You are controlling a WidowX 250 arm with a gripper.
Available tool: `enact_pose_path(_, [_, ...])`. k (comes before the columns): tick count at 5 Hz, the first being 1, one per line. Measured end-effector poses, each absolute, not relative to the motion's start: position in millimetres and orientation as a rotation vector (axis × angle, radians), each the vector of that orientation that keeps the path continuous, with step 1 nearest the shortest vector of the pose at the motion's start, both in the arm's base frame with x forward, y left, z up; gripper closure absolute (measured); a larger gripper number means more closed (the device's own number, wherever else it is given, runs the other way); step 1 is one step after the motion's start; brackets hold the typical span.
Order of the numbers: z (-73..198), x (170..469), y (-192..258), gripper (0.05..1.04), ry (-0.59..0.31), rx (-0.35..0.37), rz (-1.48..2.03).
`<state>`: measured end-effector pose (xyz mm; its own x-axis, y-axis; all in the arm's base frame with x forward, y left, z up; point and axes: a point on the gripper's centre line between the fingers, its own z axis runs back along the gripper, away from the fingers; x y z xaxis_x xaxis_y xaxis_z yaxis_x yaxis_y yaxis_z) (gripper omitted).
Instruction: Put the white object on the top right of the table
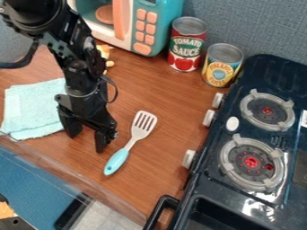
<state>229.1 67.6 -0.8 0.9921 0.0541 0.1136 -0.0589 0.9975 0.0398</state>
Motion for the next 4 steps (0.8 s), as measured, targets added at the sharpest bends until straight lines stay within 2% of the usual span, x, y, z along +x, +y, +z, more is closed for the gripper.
enact_pose_path(2, [2, 224, 64, 0.084, -0.108, 0.038, 0.085])
enact_pose_path(3, [12, 221, 62, 0.086, -0.112, 0.033, 0.084])
enact_pose_path(4, [36, 221, 72, 0.084, -0.180, 0.045, 0.128])
